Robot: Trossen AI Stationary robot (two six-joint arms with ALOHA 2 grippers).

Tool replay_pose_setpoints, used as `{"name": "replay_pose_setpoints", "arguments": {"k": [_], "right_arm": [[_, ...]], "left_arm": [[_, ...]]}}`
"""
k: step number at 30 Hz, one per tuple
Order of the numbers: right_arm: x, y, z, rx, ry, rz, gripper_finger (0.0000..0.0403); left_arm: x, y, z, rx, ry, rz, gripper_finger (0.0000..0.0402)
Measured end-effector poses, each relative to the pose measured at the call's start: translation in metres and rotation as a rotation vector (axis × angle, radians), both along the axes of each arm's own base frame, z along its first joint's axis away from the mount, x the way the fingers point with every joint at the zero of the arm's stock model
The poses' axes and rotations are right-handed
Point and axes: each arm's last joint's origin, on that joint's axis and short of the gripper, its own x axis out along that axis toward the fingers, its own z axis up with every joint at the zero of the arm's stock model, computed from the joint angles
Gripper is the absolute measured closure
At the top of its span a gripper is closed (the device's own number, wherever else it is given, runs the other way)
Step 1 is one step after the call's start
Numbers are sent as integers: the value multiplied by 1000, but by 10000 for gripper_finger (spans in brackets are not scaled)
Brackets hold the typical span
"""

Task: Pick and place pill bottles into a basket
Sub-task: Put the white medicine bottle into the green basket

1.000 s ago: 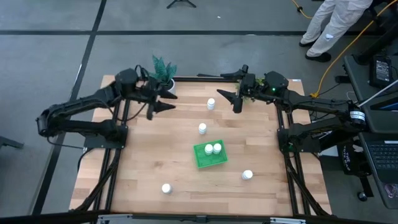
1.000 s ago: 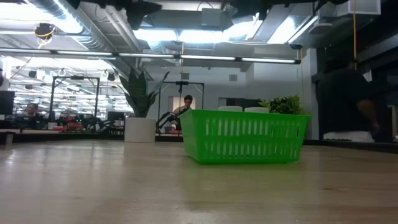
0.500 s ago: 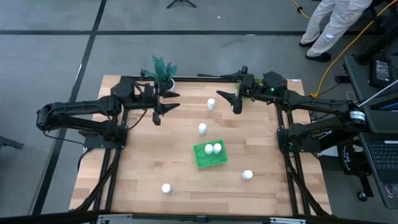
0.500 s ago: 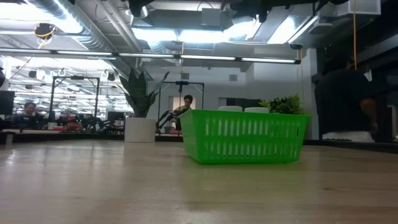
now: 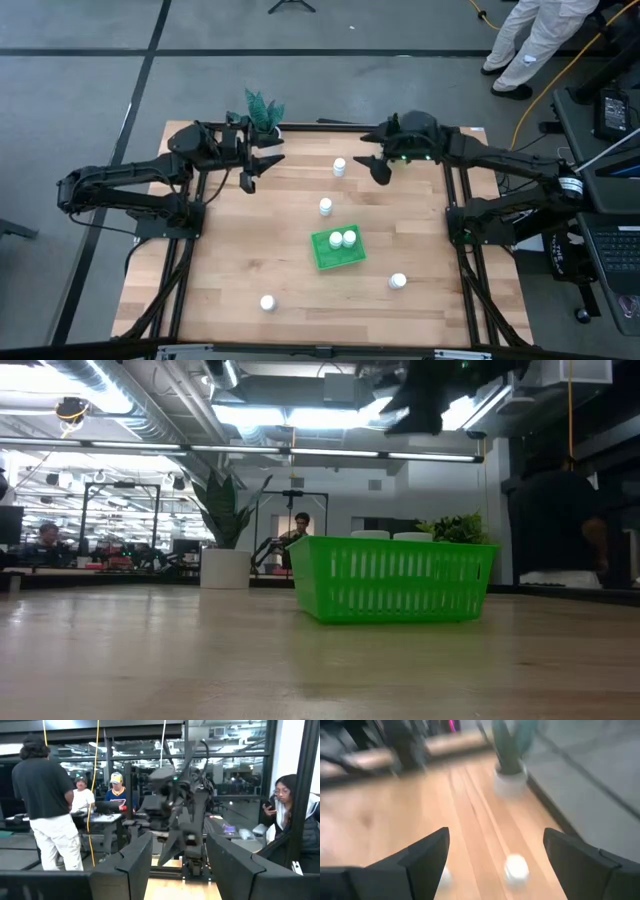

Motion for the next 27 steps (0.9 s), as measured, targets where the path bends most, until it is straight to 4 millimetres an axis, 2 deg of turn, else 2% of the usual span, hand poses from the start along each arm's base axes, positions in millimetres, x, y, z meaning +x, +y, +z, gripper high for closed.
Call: {"name": "replay_pose_setpoints", "arguments": {"k": [6, 11, 20, 23, 27], "right_arm": [[15, -35, 4, 46, 161, -77, 79], [33, -60, -12, 111, 303, -90, 79], [69, -80, -62, 217, 547, -50, 79], [77, -84, -73, 227, 584, -40, 79], [85, -87, -79, 227, 590, -34, 79]], "left_arm": [[0, 0, 0, -1, 2, -1, 221], [0, 0, 0, -10, 1, -3, 221], [0, 0, -1, -42, 7, -10, 221], [0, 0, -1, -42, 8, -10, 222], [1, 0, -3, -47, 27, -9, 222]]}}
